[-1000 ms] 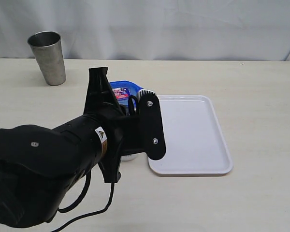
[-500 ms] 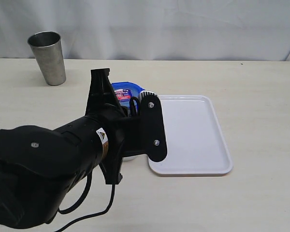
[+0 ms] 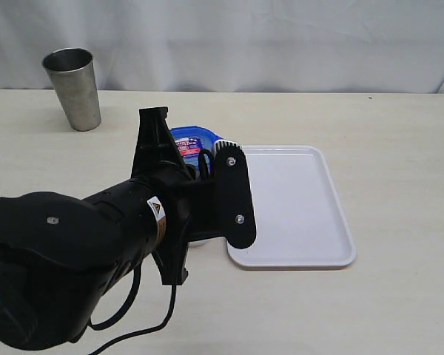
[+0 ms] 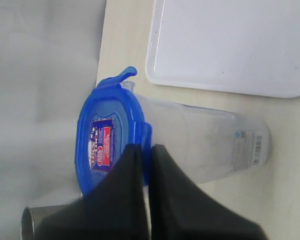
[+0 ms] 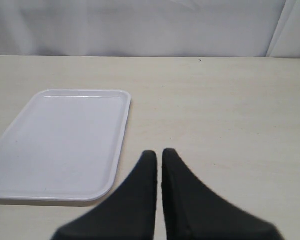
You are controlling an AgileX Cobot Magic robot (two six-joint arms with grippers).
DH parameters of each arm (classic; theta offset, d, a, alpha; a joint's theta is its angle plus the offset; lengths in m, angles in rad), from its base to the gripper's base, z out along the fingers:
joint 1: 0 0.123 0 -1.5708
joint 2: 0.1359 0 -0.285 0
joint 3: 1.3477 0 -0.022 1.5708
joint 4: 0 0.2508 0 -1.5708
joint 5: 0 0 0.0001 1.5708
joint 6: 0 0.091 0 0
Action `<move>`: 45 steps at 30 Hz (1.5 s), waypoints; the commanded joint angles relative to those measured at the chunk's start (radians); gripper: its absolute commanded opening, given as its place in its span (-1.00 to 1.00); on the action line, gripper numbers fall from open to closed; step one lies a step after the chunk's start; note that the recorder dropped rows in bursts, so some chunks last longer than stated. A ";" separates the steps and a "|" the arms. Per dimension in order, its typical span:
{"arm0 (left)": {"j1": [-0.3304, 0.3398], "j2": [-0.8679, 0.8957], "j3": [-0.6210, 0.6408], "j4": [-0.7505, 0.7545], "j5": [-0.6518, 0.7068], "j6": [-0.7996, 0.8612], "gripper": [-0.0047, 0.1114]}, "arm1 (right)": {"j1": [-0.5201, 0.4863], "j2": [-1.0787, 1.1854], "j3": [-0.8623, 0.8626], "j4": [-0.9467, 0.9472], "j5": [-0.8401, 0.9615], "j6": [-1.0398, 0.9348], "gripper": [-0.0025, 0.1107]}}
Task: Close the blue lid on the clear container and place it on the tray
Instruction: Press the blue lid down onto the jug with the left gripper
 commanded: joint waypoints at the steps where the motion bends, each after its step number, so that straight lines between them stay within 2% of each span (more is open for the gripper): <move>1: -0.004 0.000 0.005 -0.036 -0.003 0.006 -0.92 | -0.003 -0.004 0.003 0.002 -0.005 0.000 -0.88; 4: -0.004 0.000 0.005 -0.071 0.005 0.047 -0.92 | -0.003 -0.004 0.003 0.002 -0.005 0.000 -0.88; 24: -0.004 0.000 0.005 -0.071 0.030 0.047 -0.91 | -0.003 -0.004 0.003 0.002 -0.005 0.000 -0.88; 27: -0.004 0.000 0.005 -0.071 0.030 0.047 -0.80 | -0.003 -0.004 0.003 0.002 -0.005 0.000 -0.88; 34: -0.004 0.000 0.005 -0.071 0.030 0.047 -0.31 | -0.003 -0.004 0.003 0.002 -0.005 0.000 -0.88; 45: -0.004 0.000 0.005 -0.102 0.064 0.047 -0.07 | -0.003 -0.004 0.003 0.002 -0.005 0.000 -0.88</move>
